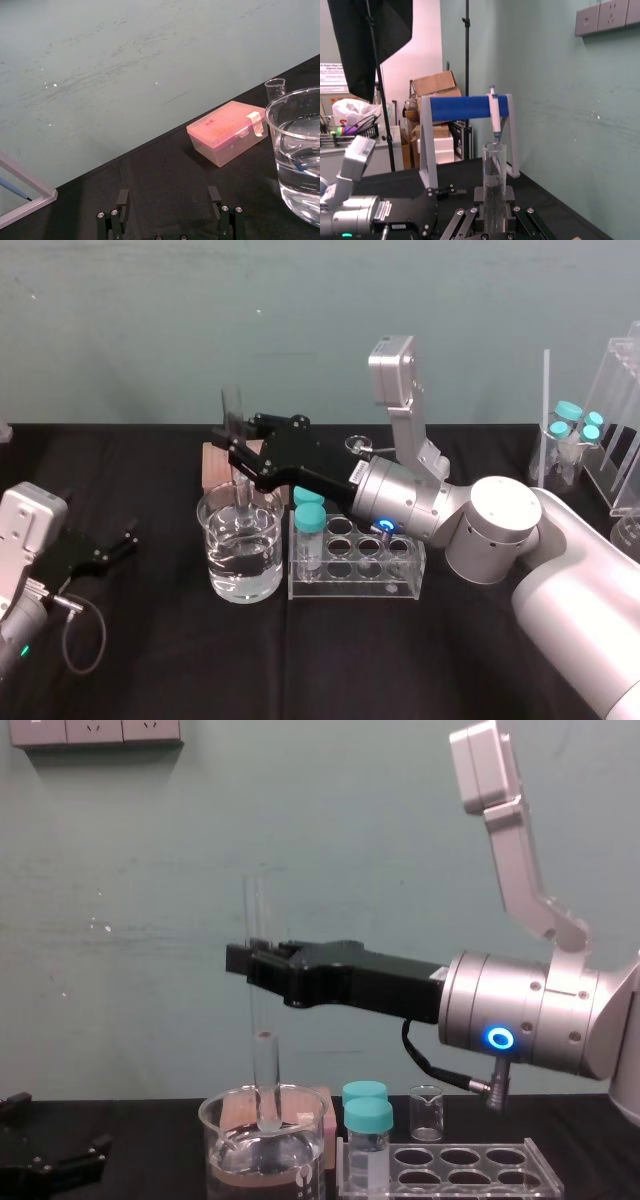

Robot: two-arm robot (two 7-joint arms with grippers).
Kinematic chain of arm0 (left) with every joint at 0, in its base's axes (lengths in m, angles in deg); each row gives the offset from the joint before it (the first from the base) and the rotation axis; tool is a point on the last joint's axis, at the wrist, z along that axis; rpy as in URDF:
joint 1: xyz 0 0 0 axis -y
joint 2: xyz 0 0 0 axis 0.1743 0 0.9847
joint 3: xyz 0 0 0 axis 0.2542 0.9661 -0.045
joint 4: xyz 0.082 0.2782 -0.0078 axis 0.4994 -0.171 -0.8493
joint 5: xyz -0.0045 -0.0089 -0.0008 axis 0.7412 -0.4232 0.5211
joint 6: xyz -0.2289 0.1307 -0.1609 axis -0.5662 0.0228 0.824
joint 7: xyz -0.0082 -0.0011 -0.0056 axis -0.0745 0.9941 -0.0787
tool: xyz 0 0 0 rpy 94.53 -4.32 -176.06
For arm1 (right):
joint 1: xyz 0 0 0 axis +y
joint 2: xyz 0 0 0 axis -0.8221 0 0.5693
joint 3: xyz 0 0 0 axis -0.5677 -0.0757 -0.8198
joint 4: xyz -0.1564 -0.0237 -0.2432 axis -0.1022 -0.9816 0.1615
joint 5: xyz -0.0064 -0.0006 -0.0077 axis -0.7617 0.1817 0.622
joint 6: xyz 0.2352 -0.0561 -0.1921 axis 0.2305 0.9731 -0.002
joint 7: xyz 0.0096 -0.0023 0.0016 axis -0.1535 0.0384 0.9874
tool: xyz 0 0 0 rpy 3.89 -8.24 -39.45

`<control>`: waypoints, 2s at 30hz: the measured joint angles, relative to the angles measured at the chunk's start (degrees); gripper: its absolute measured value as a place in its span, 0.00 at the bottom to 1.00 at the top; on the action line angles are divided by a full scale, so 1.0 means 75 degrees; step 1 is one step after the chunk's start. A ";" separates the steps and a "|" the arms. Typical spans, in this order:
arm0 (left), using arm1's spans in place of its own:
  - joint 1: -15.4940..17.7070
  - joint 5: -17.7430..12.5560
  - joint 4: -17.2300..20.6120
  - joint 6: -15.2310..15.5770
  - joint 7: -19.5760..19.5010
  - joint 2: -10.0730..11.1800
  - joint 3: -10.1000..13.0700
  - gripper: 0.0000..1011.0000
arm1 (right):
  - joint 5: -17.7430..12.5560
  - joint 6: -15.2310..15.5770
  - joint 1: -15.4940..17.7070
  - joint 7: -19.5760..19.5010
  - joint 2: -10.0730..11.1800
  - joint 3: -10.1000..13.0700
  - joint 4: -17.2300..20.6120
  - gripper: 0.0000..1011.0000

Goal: Hold the test tube with one hand and immerse one end into the beaker, then return it to the test tube rack.

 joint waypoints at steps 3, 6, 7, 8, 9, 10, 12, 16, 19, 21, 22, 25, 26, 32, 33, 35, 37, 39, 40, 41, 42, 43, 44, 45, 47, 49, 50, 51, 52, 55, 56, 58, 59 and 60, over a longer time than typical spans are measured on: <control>0.0000 0.0000 0.0000 0.0000 0.0000 0.0000 0.0000 0.99 | 0.0040 -0.0001 -0.0005 -0.0009 -0.0022 -0.0019 -0.0087 0.22; 0.0000 0.0000 0.0000 0.0000 0.0000 0.0000 0.0000 0.99 | 0.0086 0.0003 -0.0006 -0.0040 -0.0038 -0.0034 -0.0175 0.22; 0.0000 0.0000 0.0000 0.0000 0.0000 0.0000 0.0000 0.99 | 0.0106 0.0008 -0.0005 -0.0050 -0.0046 -0.0041 -0.0224 0.22; 0.0000 0.0000 0.0000 0.0000 0.0000 0.0000 0.0000 0.99 | 0.0116 0.0012 -0.0004 -0.0059 -0.0050 -0.0042 -0.0241 0.22; 0.0000 0.0000 0.0000 0.0000 0.0000 0.0000 0.0000 0.99 | 0.0129 0.0015 -0.0001 -0.0073 -0.0055 -0.0044 -0.0260 0.22; 0.0000 0.0000 0.0000 0.0000 0.0000 0.0000 0.0000 0.99 | 0.0151 0.0020 0.0002 -0.0089 -0.0067 -0.0045 -0.0301 0.22; 0.0000 0.0000 0.0000 0.0000 0.0000 0.0000 0.0000 0.99 | 0.0158 0.0025 0.0005 -0.0096 -0.0080 -0.0045 -0.0340 0.22; 0.0000 0.0000 0.0000 0.0000 0.0000 0.0000 0.0000 0.99 | 0.0167 0.0065 0.0029 -0.0103 -0.0109 -0.0041 -0.0401 0.22; 0.0000 0.0000 0.0000 0.0000 0.0000 0.0000 0.0000 0.99 | 0.0167 0.0088 0.0046 -0.0101 -0.0134 -0.0036 -0.0443 0.22; 0.0000 0.0000 0.0000 0.0000 0.0000 0.0000 0.0000 0.99 | 0.0167 0.0108 0.0057 -0.0098 -0.0149 -0.0034 -0.0468 0.22; 0.0000 0.0000 0.0000 0.0000 0.0000 0.0000 0.0000 0.99 | 0.0166 0.0116 0.0062 -0.0098 -0.0153 -0.0033 -0.0474 0.22; 0.0000 0.0000 0.0000 0.0000 0.0000 0.0000 0.0000 0.99 | 0.0162 0.0145 0.0074 -0.0091 -0.0162 -0.0028 -0.0494 0.22; 0.0000 0.0000 0.0000 0.0000 0.0000 0.0000 0.0000 0.99 | 0.0162 0.0147 0.0075 -0.0089 -0.0163 -0.0028 -0.0499 0.22; 0.0000 0.0000 0.0000 0.0000 0.0000 0.0000 0.0000 0.99 | 0.0187 0.0199 0.0097 -0.0078 -0.0159 -0.0032 -0.0551 0.22; 0.0000 0.0000 0.0000 0.0000 0.0000 0.0000 0.0000 0.99 | 0.0193 0.0205 0.0103 -0.0078 -0.0156 -0.0034 -0.0554 0.22; 0.0000 0.0000 0.0000 0.0000 0.0000 0.0000 0.0000 0.99 | 0.0211 0.0228 0.0117 -0.0078 -0.0145 -0.0041 -0.0566 0.22; 0.0000 0.0000 0.0000 0.0000 0.0000 0.0000 0.0000 0.99 | 0.0222 0.0255 0.0133 -0.0077 -0.0130 -0.0051 -0.0573 0.22; 0.0000 0.0000 0.0000 0.0000 0.0000 0.0000 0.0000 0.99 | 0.0229 0.0263 0.0142 -0.0072 -0.0126 -0.0057 -0.0579 0.22; 0.0000 0.0000 0.0000 0.0000 0.0000 0.0000 0.0000 0.99 | 0.0234 0.0271 0.0145 -0.0069 -0.0124 -0.0059 -0.0582 0.22; 0.0000 0.0000 0.0000 0.0000 0.0000 0.0000 0.0000 0.99 | 0.0238 0.0277 0.0147 -0.0067 -0.0122 -0.0061 -0.0585 0.22; 0.0000 0.0000 0.0000 0.0000 0.0000 0.0000 0.0000 0.99 | 0.0244 0.0287 0.0150 -0.0064 -0.0121 -0.0064 -0.0594 0.22; 0.0000 0.0000 0.0000 0.0000 0.0000 0.0000 0.0000 0.99 | 0.0246 0.0292 0.0152 -0.0062 -0.0119 -0.0064 -0.0597 0.22; 0.0000 0.0000 0.0000 0.0000 0.0000 0.0000 0.0000 0.99 | 0.0247 0.0296 0.0153 -0.0061 -0.0119 -0.0064 -0.0600 0.22; 0.0000 0.0000 0.0000 0.0000 0.0000 0.0000 0.0000 0.99 | 0.0248 0.0300 0.0154 -0.0060 -0.0119 -0.0065 -0.0602 0.22; 0.0000 0.0000 0.0000 0.0000 0.0000 0.0000 0.0000 0.99 | 0.0249 0.0303 0.0160 -0.0057 -0.0123 -0.0065 -0.0609 0.22; 0.0000 0.0000 0.0000 0.0000 0.0000 0.0000 0.0000 0.99 | 0.0250 0.0303 0.0161 -0.0056 -0.0127 -0.0064 -0.0612 0.22; 0.0000 0.0000 0.0000 0.0000 0.0000 0.0000 0.0000 0.99 | 0.0251 0.0303 0.0161 -0.0056 -0.0131 -0.0064 -0.0614 0.22; 0.0000 0.0000 0.0000 0.0000 0.0000 0.0000 0.0000 0.99 | 0.0253 0.0303 0.0161 -0.0056 -0.0133 -0.0063 -0.0616 0.22; 0.0000 0.0000 0.0000 0.0000 0.0000 0.0000 0.0000 0.99 | 0.0255 0.0303 0.0161 -0.0056 -0.0135 -0.0063 -0.0617 0.22; 0.0000 0.0000 0.0000 0.0000 0.0000 0.0000 0.0000 0.99 | 0.0256 0.0303 0.0163 -0.0052 -0.0134 -0.0057 -0.0618 0.22; 0.0000 0.0000 0.0000 0.0000 0.0000 0.0000 0.0000 0.99 | 0.0256 0.0303 0.0164 -0.0051 -0.0133 -0.0057 -0.0618 0.22; 0.0000 0.0000 0.0000 0.0000 0.0000 0.0000 0.0000 0.99 | 0.0256 0.0303 0.0164 -0.0049 -0.0132 -0.0054 -0.0618 0.22; 0.0000 0.0000 0.0000 0.0000 0.0000 0.0000 0.0000 0.99 | 0.0256 0.0302 0.0165 -0.0048 -0.0132 -0.0053 -0.0618 0.22; 0.0000 0.0000 0.0000 0.0000 0.0000 0.0000 0.0000 0.99 | 0.0256 0.0303 0.0165 -0.0048 -0.0131 -0.0053 -0.0617 0.22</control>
